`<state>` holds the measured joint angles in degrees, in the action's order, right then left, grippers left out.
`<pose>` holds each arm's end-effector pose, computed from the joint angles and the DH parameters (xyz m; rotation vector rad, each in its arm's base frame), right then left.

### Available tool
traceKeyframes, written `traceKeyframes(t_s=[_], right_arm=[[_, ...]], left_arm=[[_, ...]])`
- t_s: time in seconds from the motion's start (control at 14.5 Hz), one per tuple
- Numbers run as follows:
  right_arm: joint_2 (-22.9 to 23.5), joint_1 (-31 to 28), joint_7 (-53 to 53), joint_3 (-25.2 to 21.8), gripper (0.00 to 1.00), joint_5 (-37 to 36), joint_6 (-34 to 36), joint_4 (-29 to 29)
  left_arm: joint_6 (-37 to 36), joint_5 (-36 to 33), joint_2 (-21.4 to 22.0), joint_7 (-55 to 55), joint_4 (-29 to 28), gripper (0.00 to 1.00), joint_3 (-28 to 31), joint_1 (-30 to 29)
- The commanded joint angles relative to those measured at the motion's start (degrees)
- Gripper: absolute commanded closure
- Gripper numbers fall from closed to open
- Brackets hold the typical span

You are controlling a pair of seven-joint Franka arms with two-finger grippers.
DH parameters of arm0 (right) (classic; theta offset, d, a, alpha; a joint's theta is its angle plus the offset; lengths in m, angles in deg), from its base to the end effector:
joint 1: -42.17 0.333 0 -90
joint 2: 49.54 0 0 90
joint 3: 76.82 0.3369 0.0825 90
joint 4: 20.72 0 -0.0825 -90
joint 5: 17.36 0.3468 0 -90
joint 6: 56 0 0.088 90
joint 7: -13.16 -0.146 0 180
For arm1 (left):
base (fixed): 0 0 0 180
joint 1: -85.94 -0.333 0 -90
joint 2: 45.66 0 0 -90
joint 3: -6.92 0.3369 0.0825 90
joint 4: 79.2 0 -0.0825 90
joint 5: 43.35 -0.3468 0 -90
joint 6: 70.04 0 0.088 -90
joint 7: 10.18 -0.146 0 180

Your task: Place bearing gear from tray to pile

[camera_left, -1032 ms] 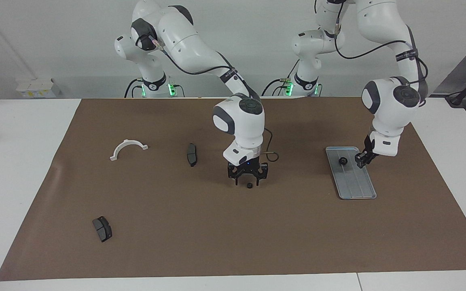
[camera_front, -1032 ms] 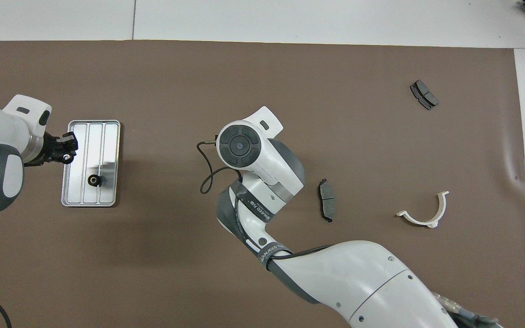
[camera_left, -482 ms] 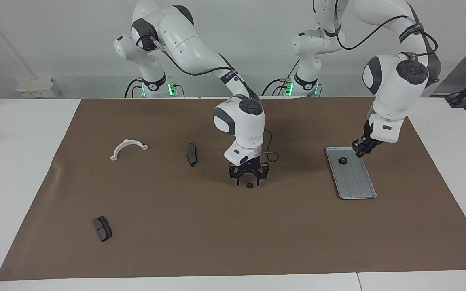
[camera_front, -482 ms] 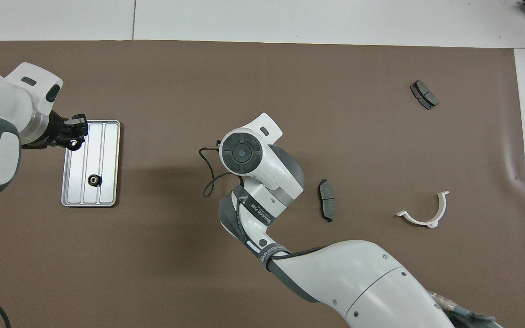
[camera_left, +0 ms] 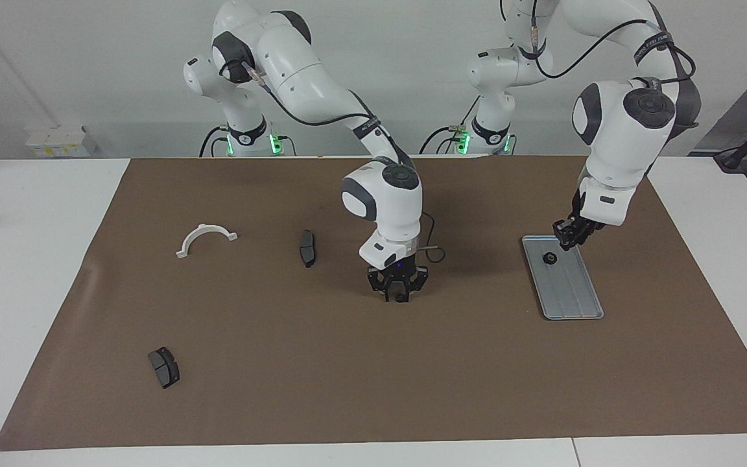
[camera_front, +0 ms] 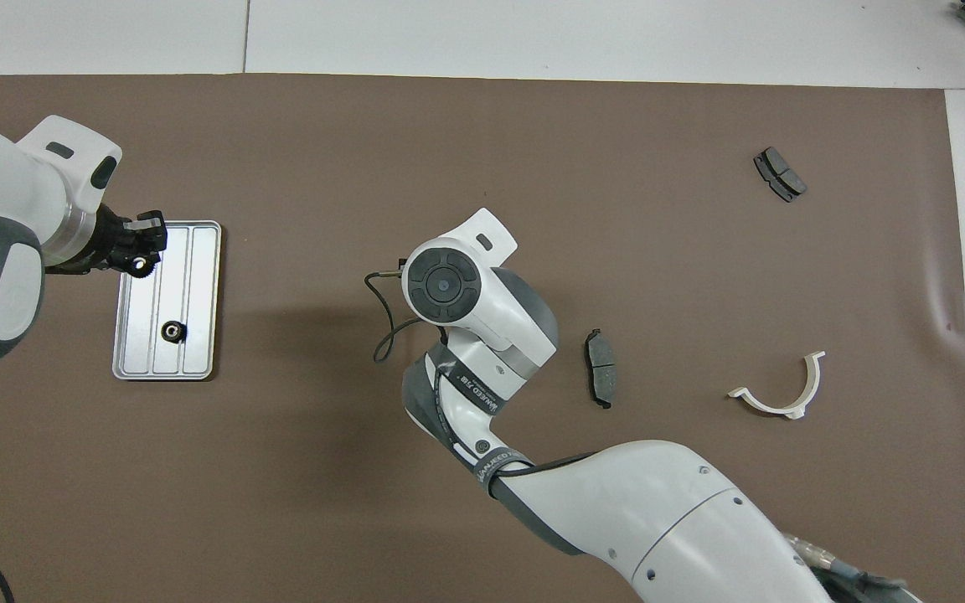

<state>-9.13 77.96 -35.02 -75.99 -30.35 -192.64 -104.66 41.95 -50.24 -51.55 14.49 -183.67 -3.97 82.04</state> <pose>0.5933 0.4282 0.2853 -3.0890 0.0894 -0.4170 0.5603 -0.0530 0.4744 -3.0324 -0.4065 -0.0839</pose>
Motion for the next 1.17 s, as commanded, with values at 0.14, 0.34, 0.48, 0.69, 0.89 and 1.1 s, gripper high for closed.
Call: traceKeyframes(t_s=[0.14, 0.34, 0.48, 0.69, 0.89, 1.1], right_arm=[[0.6, 0.2, -1.3, 0.3, 0.80, -2.3, -1.8, 0.2], [0.6, -0.2, -1.4, 0.2, 0.91, -3.2, -1.4, 0.3], [0.5, -1.1, -1.1, -0.6, 0.98, -3.8, -0.7, 0.5], [-1.0, -5.9, 0.5, -0.8, 1.00, -4.2, 2.8, 1.0], [-2.5, -12.6, 6.0, -0.5, 1.00, -3.4, 5.4, 1.1], [-3.3, -19.3, 9.8, 0.0, 1.00, -2.8, 7.8, 1.0]], left_arm=[[-0.5, 0.7, 0.2, 2.6, 0.6, 1.00, -0.6, 1.6], [1.7, 1.7, 0.1, 7.3, 0.2, 1.00, -0.7, 4.7], [5.2, 2.8, 0.1, 12.7, -0.5, 1.00, -0.7, 7.1], [11.4, 4.9, 0.1, 18.6, -2.9, 1.00, -0.7, 10.8], [20.7, 6.6, -0.1, 24.9, -8.1, 1.00, -0.7, 17.1], [26.2, 6.6, -3.7, 32.4, -8.0, 1.00, -0.6, 22.6]])
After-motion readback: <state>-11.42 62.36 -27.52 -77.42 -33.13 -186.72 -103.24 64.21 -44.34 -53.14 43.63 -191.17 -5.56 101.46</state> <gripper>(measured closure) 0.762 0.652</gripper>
